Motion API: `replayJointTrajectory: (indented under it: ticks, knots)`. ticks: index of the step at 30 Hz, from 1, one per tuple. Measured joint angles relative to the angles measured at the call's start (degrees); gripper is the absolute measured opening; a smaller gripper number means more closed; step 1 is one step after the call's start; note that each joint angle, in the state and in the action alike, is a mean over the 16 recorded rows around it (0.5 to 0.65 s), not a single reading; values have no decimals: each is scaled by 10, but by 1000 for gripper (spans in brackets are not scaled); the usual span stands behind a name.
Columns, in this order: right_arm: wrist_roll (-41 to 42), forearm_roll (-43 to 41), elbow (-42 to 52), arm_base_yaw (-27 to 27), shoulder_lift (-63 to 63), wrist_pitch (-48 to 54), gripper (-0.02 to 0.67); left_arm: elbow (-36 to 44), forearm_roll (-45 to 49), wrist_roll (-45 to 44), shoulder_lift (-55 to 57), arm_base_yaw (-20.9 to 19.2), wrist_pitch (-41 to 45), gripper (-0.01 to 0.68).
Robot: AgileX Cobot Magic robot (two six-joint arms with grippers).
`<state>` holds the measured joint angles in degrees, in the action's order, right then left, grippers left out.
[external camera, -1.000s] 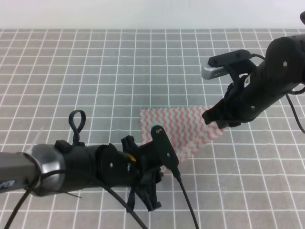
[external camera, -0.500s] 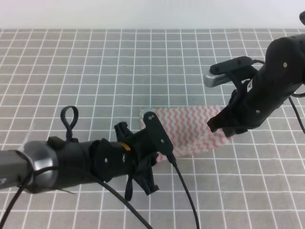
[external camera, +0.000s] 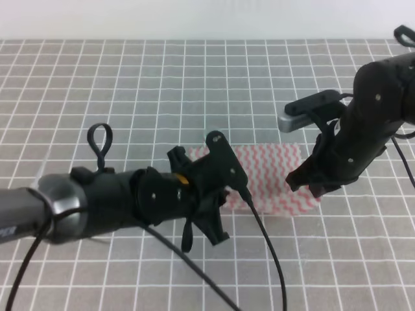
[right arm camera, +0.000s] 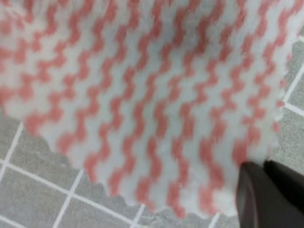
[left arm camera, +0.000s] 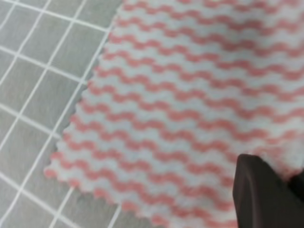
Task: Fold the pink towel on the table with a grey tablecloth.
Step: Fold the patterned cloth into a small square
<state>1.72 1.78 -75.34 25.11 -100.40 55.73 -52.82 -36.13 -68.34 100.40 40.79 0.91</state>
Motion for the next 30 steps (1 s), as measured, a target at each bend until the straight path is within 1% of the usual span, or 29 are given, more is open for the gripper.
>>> replayJointTrajectory:
  ticks: [11,24,30]
  knots:
    - [-1,-9,0,-9,-28,-16,-2,-25,6,-4,22,-20,18,0]
    - [-2,-4,0,-20,-39,-66,-2,-68,10,-6,55,-22,28,0]
    - [-2,-3,0,-22,-39,-93,-2,-75,16,-6,62,-22,19,0]
